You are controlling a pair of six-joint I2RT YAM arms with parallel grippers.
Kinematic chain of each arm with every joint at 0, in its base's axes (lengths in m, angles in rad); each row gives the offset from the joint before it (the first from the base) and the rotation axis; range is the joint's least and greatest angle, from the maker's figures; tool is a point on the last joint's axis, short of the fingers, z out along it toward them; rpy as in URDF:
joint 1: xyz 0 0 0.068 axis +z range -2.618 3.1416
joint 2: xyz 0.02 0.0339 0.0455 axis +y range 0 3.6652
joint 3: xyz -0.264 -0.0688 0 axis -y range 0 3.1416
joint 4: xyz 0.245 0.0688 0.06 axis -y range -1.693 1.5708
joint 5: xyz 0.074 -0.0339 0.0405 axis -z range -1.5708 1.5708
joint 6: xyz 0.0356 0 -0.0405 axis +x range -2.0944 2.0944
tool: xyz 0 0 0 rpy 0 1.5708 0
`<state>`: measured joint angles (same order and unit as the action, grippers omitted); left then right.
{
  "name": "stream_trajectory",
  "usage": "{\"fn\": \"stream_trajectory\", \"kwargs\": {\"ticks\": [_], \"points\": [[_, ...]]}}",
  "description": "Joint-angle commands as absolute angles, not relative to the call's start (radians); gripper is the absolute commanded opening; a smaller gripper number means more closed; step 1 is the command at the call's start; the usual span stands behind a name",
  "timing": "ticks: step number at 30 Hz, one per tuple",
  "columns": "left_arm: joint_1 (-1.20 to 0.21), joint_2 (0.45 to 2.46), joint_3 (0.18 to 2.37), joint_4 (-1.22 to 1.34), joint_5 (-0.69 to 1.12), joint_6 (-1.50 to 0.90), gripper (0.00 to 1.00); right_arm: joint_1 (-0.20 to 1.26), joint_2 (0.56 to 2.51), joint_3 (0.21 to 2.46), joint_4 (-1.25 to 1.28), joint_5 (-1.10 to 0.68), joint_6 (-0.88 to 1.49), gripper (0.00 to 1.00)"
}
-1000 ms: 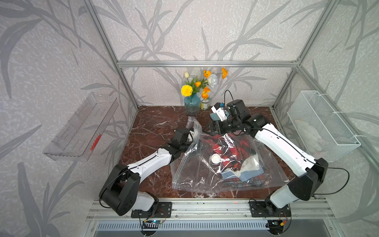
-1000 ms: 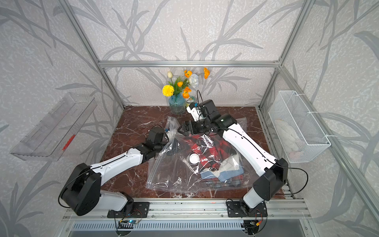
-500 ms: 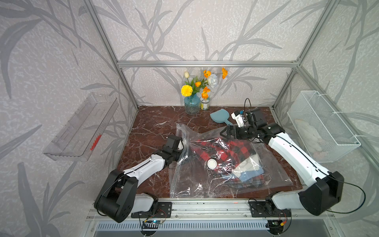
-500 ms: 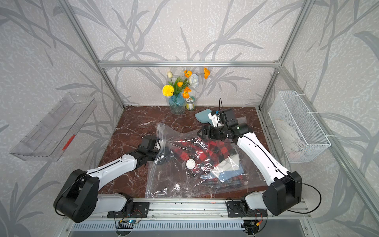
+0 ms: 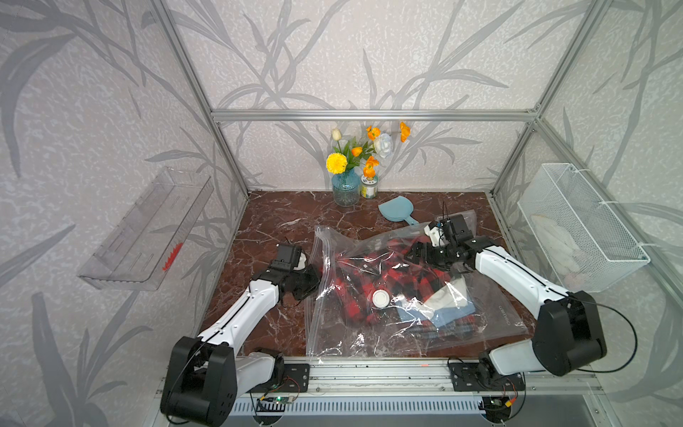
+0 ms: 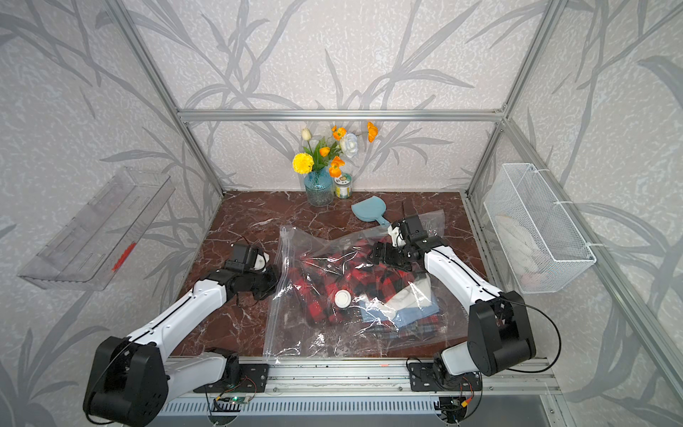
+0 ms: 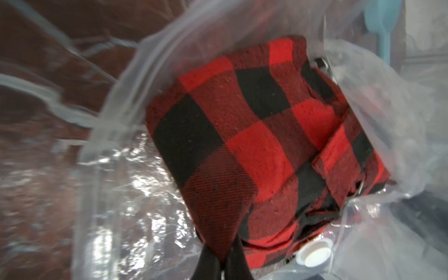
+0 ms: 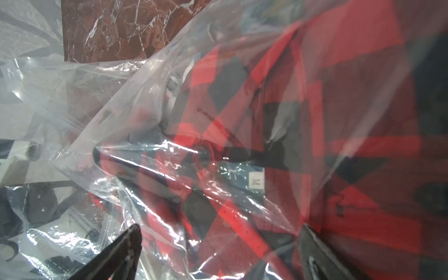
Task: Take the shirt out of the vacuum bag
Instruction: Take out the shirt from the vacuum bag.
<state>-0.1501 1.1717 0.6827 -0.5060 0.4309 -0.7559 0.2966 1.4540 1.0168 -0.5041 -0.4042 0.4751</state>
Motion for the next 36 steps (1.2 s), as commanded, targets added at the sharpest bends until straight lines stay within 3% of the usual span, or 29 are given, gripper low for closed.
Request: {"fn": "stream_trajectory", "kwargs": {"ticks": [1, 15, 29, 31, 34, 36], "points": [[-0.079, 1.182, 0.714, -0.613, 0.309, -0.695, 0.02, 0.278, 1.488, 0.997, -0.462, -0.371, 0.504, 1.0], [0.21, 1.438, 0.98, -0.796, 0.145, -0.477, 0.01, 0.241, 1.527, 1.005, -0.428, -0.389, 0.505, 1.0], [0.284, 1.883, 1.454, -0.922, -0.095, -0.352, 0.03, 0.221, 1.547, 1.033, -0.446, -0.385, 0.48, 1.0], [0.282, 1.896, 1.515, -0.968, -0.112, -0.351, 0.15, 0.221, 1.544, 1.042, -0.455, -0.382, 0.473, 1.0], [0.261, 1.822, 1.504, -0.98, -0.107, -0.368, 0.55, 0.221, 1.529, 1.05, -0.466, -0.368, 0.464, 1.0], [0.253, 1.721, 1.432, -0.957, -0.103, -0.39, 0.87, 0.221, 1.518, 1.06, -0.476, -0.366, 0.458, 1.0]]}}
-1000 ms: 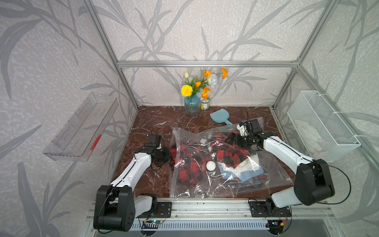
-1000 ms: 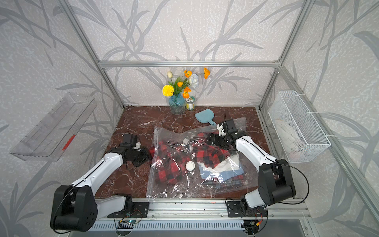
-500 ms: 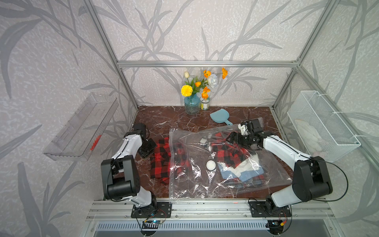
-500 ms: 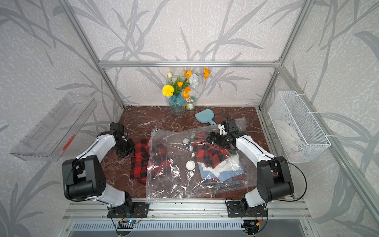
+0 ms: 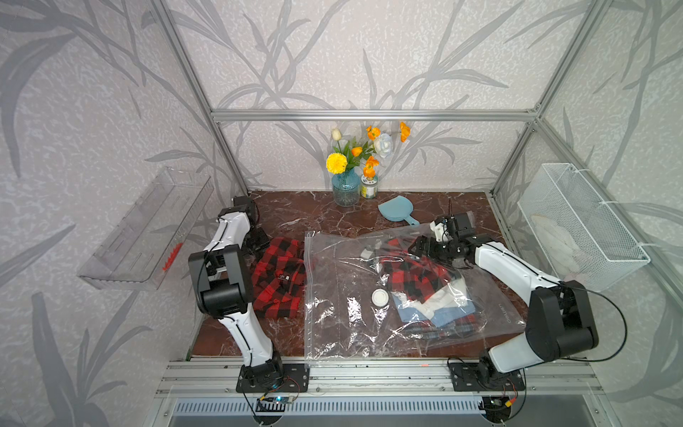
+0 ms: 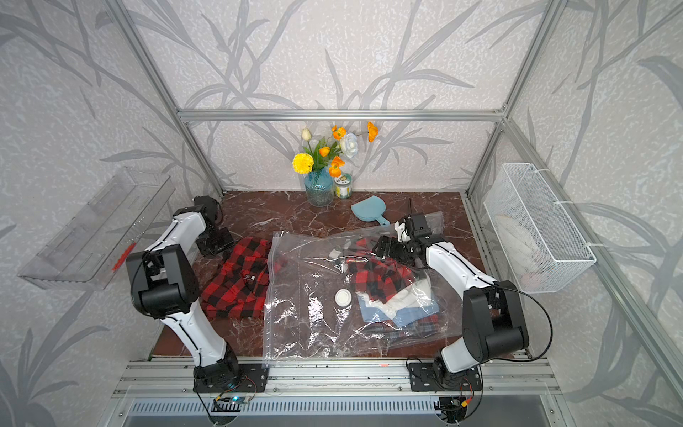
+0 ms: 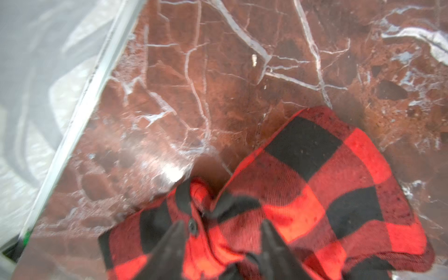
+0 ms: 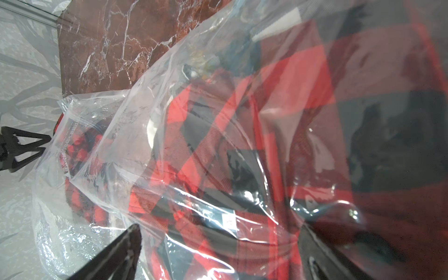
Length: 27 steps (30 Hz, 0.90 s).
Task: Take the shirt out of the vacuum bag
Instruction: Take out the shirt from the vacuum bag, then adjust the shirt at the center of the board.
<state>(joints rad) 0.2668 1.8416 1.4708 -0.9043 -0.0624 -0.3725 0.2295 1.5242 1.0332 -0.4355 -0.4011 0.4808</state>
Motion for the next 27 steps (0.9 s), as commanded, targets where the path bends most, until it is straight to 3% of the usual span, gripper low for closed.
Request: {"fn": "stream_trajectory", "kwargs": {"ticks": [1, 7, 11, 18, 27], "points": [[0.252, 1.66, 1.394, -0.954, -0.105, -0.396, 0.95, 0.221, 1.512, 1.066, -0.484, -0.366, 0.453, 1.0], [0.168, 1.407, 1.208, -0.943, 0.016, -0.388, 0.95, 0.224, 1.455, 1.088, -0.535, -0.388, 0.42, 1.0], [0.061, 1.374, 1.106, -0.934, 0.037, -0.421, 0.8, 0.252, 1.4, 1.083, -0.557, -0.398, 0.419, 1.0], [-0.039, 1.519, 1.008, -0.836, 0.071, -0.473, 0.5, 0.372, 1.318, 1.071, -0.582, -0.371, 0.443, 1.0], [0.002, 1.79, 1.096, -0.764, 0.027, -0.489, 0.48, 0.416, 1.242, 1.069, -0.613, -0.355, 0.446, 1.0]]}}
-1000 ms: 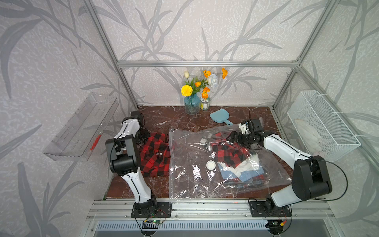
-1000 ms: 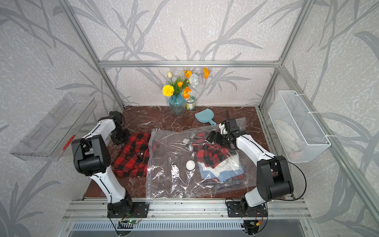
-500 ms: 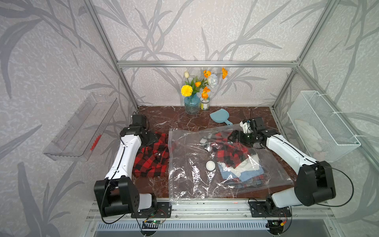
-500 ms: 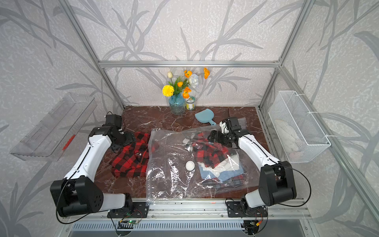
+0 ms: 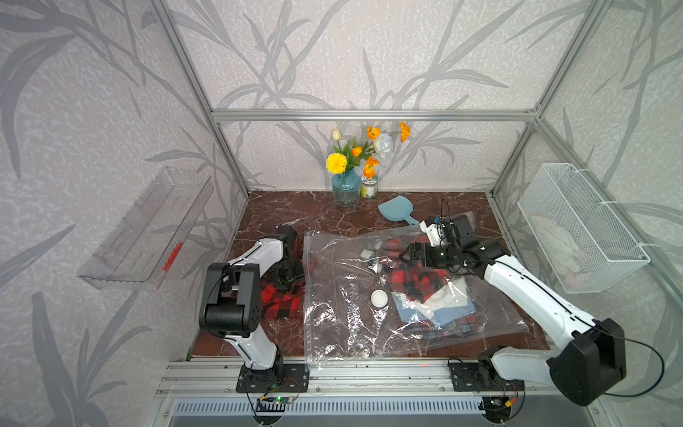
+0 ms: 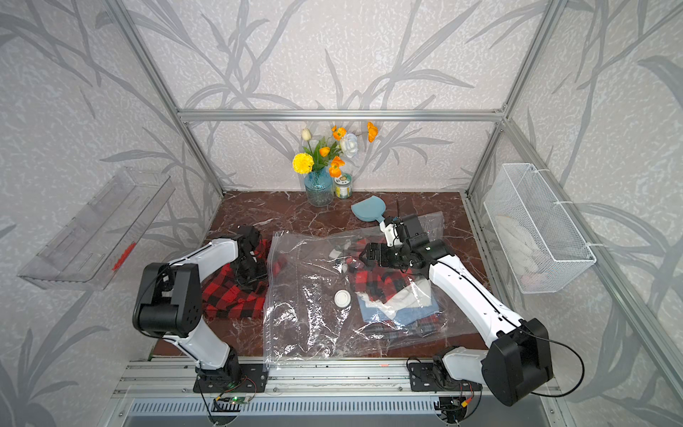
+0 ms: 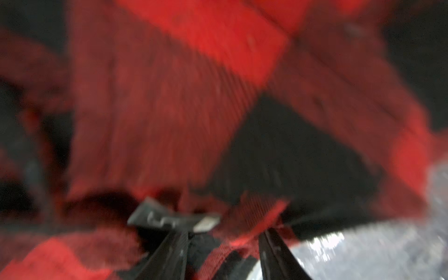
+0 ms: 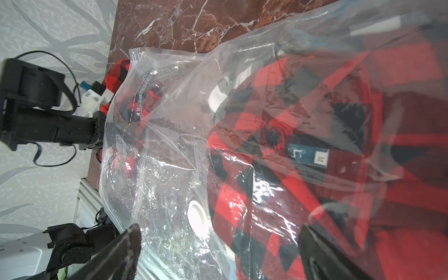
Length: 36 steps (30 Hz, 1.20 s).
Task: Take the shirt out of the vacuum bag
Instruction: Adjust the shirt at the center of the board.
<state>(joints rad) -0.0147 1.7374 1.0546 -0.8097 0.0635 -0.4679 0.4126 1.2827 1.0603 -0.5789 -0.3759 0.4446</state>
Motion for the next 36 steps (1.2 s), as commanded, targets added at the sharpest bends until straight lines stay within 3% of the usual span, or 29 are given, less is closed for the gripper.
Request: {"fn": "stream_trajectory", "kwargs": {"ticks": [1, 12, 20, 26, 30, 36], "points": [[0.011, 1.808, 1.118, -0.763, 0.02, -0.493, 0.48, 0.416, 1.233, 1.063, -0.614, -0.351, 0.446, 1.0], [0.031, 1.956, 1.395, -0.835, 0.031, -0.49, 0.5, 0.415, 1.238, 1.021, -0.574, -0.351, 0.446, 1.0], [0.033, 1.729, 1.279, -0.863, 0.011, -0.5, 0.67, 0.414, 1.251, 1.021, -0.567, -0.356, 0.432, 1.0], [0.016, 1.479, 1.053, -0.852, 0.101, -0.553, 0.71, 0.414, 1.238, 1.019, -0.567, -0.365, 0.425, 1.0], [-0.026, 1.412, 0.958, -0.856, 0.11, -0.6, 0.67, 0.414, 1.233, 1.026, -0.577, -0.378, 0.423, 1.0], [-0.063, 1.4, 0.796, -0.774, 0.148, -0.7, 0.35, 0.439, 1.204, 1.036, -0.557, -0.436, 0.445, 1.0]]}}
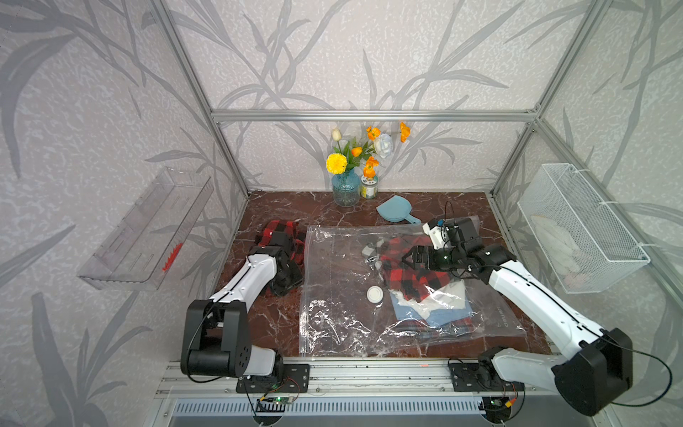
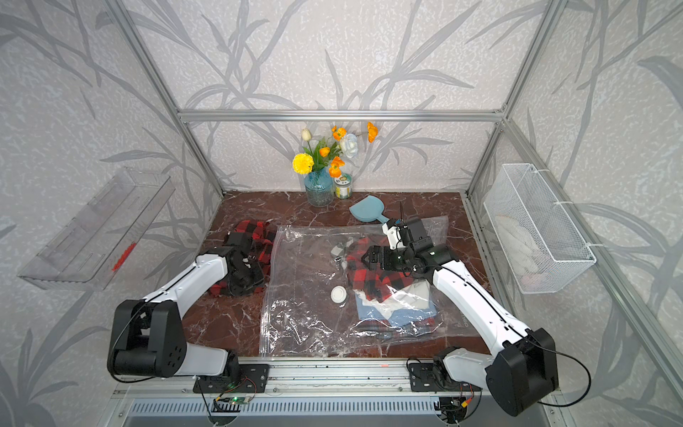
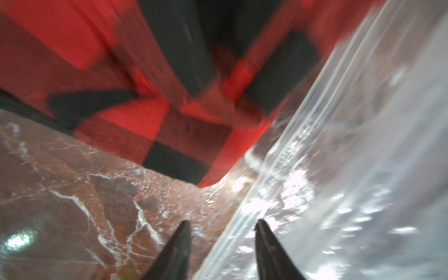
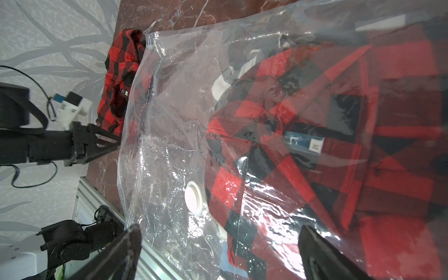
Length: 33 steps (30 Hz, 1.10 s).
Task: Take the shirt out of the vacuum bag
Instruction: Adjust the shirt at the center of the board, then open the vacuum bag at the center of the board.
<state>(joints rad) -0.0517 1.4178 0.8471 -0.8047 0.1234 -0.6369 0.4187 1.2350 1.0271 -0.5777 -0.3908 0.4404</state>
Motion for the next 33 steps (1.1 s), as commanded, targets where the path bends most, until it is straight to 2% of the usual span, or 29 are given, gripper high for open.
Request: {"fn": "stream_trajectory", "kwargs": {"ticks": [1, 4, 6, 13, 17, 23, 26, 29, 31, 33], "points": [[-0.071, 1.39, 0.772, -0.757, 0.155, -0.714, 0.31, 0.463, 1.209, 1.045, -0.558, -0.441, 0.442, 1.0], [-0.107, 1.33, 0.722, -0.697, 0.196, -0.763, 0.25, 0.56, 1.262, 1.094, -0.592, -0.43, 0.417, 1.0], [-0.148, 1.278, 0.705, -0.659, 0.214, -0.804, 0.25, 0.618, 1.309, 1.116, -0.586, -0.425, 0.429, 1.0], [-0.254, 1.164, 0.695, -0.581, 0.239, -0.87, 0.3, 0.819, 1.543, 1.231, -0.484, -0.439, 0.482, 1.0], [-0.264, 1.151, 0.665, -0.531, 0.265, -0.873, 0.31, 0.873, 1.68, 1.315, -0.468, -0.453, 0.497, 0.99], [-0.261, 0.974, 0.687, -0.705, 0.072, -0.911, 0.33, 0.955, 1.822, 1.434, -0.503, -0.415, 0.488, 1.0], [-0.236, 0.853, 0.722, -0.837, -0.074, -0.916, 0.39, 0.996, 1.896, 1.526, -0.567, -0.347, 0.473, 1.0], [-0.172, 0.786, 0.747, -0.905, -0.11, -0.901, 0.44, 1.043, 1.968, 1.609, -0.615, -0.248, 0.471, 1.0], [-0.102, 0.773, 0.753, -0.902, -0.063, -0.863, 0.53, 1.076, 2.005, 1.65, -0.626, -0.181, 0.472, 0.99], [-0.035, 0.769, 0.77, -0.897, -0.014, -0.832, 0.66, 1.109, 2.042, 1.699, -0.648, -0.099, 0.468, 0.99]]}}
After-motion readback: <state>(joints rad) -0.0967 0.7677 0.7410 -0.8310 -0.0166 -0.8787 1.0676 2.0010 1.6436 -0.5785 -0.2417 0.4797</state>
